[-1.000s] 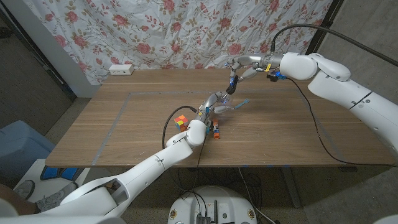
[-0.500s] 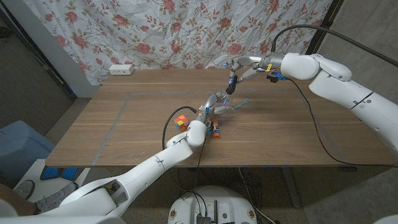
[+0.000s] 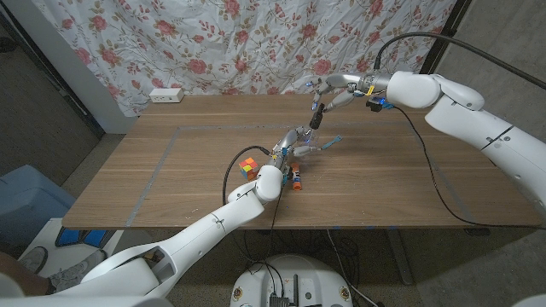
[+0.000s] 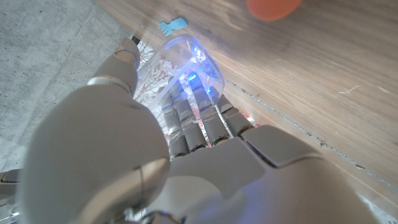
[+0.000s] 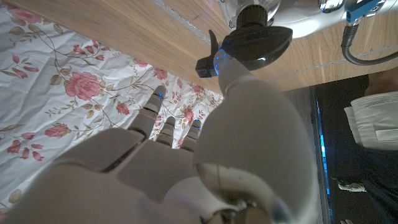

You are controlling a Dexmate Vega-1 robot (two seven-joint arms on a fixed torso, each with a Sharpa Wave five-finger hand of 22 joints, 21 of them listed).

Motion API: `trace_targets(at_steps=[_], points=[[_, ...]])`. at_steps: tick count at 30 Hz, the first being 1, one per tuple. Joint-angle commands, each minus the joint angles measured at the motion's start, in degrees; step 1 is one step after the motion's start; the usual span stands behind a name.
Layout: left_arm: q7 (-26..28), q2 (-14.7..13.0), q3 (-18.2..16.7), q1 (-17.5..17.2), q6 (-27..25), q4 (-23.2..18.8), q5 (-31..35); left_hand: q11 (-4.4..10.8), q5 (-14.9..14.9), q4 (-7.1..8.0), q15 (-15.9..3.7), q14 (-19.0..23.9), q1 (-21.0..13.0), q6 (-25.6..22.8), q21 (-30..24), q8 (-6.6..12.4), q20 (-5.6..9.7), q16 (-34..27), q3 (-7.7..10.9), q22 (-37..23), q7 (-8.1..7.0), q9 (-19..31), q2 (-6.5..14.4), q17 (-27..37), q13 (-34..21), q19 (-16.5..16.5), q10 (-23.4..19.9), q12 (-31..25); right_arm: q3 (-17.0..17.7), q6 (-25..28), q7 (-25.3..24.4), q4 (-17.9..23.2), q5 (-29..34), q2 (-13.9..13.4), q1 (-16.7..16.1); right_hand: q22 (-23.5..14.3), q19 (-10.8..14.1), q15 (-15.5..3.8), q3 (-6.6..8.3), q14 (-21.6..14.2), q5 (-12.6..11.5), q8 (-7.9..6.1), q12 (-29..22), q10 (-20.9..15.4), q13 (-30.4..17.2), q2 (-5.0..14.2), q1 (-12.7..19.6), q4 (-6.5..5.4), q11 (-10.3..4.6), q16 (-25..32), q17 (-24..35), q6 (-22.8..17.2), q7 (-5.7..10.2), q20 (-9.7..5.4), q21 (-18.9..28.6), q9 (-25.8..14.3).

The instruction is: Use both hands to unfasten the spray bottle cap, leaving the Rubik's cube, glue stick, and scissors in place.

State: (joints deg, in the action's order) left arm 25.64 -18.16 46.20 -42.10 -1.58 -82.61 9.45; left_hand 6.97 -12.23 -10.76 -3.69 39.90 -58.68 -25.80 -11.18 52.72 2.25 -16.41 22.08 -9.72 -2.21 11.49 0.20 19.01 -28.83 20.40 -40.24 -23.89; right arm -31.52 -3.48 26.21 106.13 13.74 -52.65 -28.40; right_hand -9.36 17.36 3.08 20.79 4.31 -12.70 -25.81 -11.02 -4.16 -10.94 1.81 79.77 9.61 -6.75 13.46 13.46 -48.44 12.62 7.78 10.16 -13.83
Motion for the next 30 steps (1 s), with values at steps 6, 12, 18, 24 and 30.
trace_targets(at_steps=[6,12,18,24,30], points=[[0.02,-0.05,-0.22,0.09,0.22,0.48,-0.25,0.79,0.21,0.89,-6.39,0.45,4.17,-0.82,0.05,0.32,2.51,-0.08,1.38,-0.12,0.29,-0.02,5.10,0.15,-0.29,0.57,-1.05,0.08,1.58,4.07,0.11,2.24,-1.95,-1.68,-0.28,-0.13,0.42,0.98,-0.84,0.41,0.23,2.03,0.02,0.77,-0.10,-0.72,-1.97,-0.58,0.32,-0.10,0.16,2.84,0.14,1.25,0.42,1.02],[-0.07,0.00,-0.24,0.41,0.37,0.83,-0.28,0.82,0.22,0.89,-6.47,0.43,4.17,-0.86,0.05,0.32,2.52,-0.09,1.38,-0.12,0.27,-0.02,5.11,0.18,-0.32,0.58,-1.03,0.15,2.49,5.99,-0.71,3.58,-2.53,-2.52,-0.99,-0.13,0.78,1.35,-1.33,0.18,0.46,2.86,-0.04,0.87,-0.11,-1.05,-2.94,-0.84,0.71,-0.02,0.10,3.84,0.16,1.68,0.53,1.44],[-0.11,0.09,-0.28,0.56,0.33,1.03,-0.39,0.80,0.22,0.90,-6.46,0.40,4.16,-0.79,0.05,0.28,2.49,-0.10,1.38,-0.12,0.21,-0.02,5.14,0.23,-0.35,0.58,-1.16,0.15,3.55,9.81,-1.71,5.80,-3.29,-3.29,-2.17,-0.13,1.45,2.22,-2.18,-0.25,0.76,3.92,-0.13,0.93,-0.14,-1.57,-4.85,-1.33,1.88,0.08,0.00,4.92,0.13,2.71,0.66,1.90],[0.35,0.20,-0.33,0.53,0.28,1.13,-0.29,0.87,0.23,0.91,-6.48,0.42,4.19,-0.85,0.05,0.29,2.51,-0.10,1.35,-0.12,0.17,-0.02,5.08,0.23,-0.39,0.57,-1.22,0.18,4.87,15.86,-3.69,9.84,-3.48,-4.34,-4.12,-0.24,1.67,4.47,-5.90,-1.13,1.86,5.69,-0.48,0.37,-0.23,-3.19,-15.93,-4.44,4.33,0.09,-0.28,4.38,-0.08,4.59,0.38,2.27],[1.85,0.63,-0.27,0.44,0.75,1.59,0.36,0.82,0.23,0.89,-6.42,0.43,4.21,-0.91,0.05,0.30,2.51,-0.05,1.37,-0.12,0.20,-0.02,5.00,0.18,-0.43,0.58,-1.15,0.27,5.47,21.26,-5.18,13.18,-4.20,-4.96,-5.68,-0.33,1.47,5.28,-8.07,-2.17,2.13,7.11,-0.65,-0.39,-0.26,-3.47,-23.40,-6.64,5.47,0.41,-0.22,4.45,-0.30,4.63,0.43,2.55]])
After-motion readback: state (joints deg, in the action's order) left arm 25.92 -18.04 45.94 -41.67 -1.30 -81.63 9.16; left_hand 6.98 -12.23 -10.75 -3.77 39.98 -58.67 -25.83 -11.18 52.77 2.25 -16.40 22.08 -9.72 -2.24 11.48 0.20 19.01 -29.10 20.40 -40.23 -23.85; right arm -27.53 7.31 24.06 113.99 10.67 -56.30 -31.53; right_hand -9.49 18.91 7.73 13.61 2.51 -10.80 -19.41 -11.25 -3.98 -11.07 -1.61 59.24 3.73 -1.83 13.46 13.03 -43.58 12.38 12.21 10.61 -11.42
